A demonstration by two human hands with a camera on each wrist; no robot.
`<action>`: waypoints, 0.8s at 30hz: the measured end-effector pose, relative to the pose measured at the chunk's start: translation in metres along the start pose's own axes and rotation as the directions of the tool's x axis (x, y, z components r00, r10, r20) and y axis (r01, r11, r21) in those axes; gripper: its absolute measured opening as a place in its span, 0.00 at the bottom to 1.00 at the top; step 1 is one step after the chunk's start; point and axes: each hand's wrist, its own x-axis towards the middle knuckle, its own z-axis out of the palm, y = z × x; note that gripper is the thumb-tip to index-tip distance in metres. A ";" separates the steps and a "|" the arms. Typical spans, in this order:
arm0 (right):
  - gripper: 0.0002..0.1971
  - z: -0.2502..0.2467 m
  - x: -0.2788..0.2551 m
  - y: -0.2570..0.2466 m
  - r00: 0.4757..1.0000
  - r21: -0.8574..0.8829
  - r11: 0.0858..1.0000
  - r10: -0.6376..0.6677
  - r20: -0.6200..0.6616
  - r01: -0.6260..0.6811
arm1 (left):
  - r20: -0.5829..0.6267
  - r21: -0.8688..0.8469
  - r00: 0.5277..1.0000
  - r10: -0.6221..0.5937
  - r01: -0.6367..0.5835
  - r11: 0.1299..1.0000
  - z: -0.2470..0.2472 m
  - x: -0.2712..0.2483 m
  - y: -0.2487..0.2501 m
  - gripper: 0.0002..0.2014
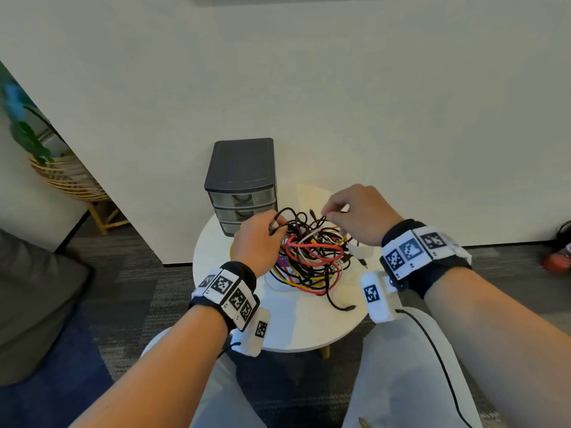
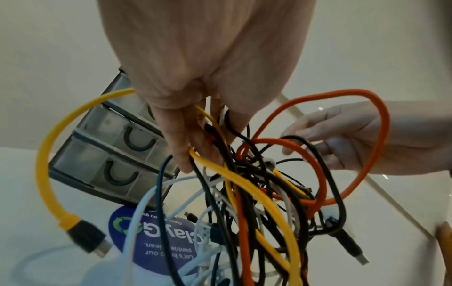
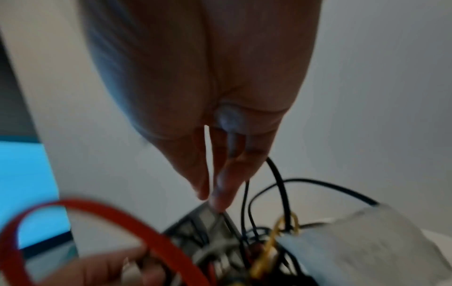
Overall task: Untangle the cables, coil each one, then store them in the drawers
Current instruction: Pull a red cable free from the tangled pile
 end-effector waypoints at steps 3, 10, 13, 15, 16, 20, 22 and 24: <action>0.10 0.011 0.002 0.008 0.984 -0.237 0.968 0.116 0.136 -0.081 | 0.014 -0.005 1.000 0.001 -0.001 1.000 -0.001 -0.001 0.001 0.04; 0.03 0.020 0.001 0.014 0.958 -0.285 0.954 0.161 0.239 -0.089 | 0.135 -0.030 0.991 0.004 0.000 1.000 -0.004 0.001 0.004 0.13; 0.09 0.025 0.006 0.019 0.958 -0.284 0.953 0.175 0.229 -0.106 | 0.193 -0.015 0.981 0.007 -0.004 1.000 -0.004 0.004 0.005 0.11; 0.12 0.028 0.010 0.022 0.955 -0.252 0.957 0.201 0.219 -0.143 | 0.219 -0.010 0.976 0.003 -0.001 1.000 -0.004 0.005 0.004 0.09; 0.12 0.030 0.011 0.023 0.952 -0.226 0.959 0.221 0.212 -0.172 | 0.228 -0.006 0.974 0.008 -0.007 1.000 -0.004 0.005 0.004 0.09; 0.13 0.038 0.014 0.027 0.944 -0.107 0.959 0.280 0.177 -0.264 | 0.266 -0.055 0.963 0.041 -0.027 0.998 -0.004 0.005 0.004 0.09; 0.13 0.042 0.014 0.028 0.950 -0.030 0.963 0.268 0.160 -0.267 | 0.270 -0.095 0.962 0.046 -0.021 0.995 -0.005 0.005 0.001 0.06; 0.13 0.045 0.012 0.030 0.956 0.040 0.964 0.253 0.147 -0.262 | 0.276 -0.131 0.960 0.043 -0.007 0.991 -0.005 0.006 -0.001 0.05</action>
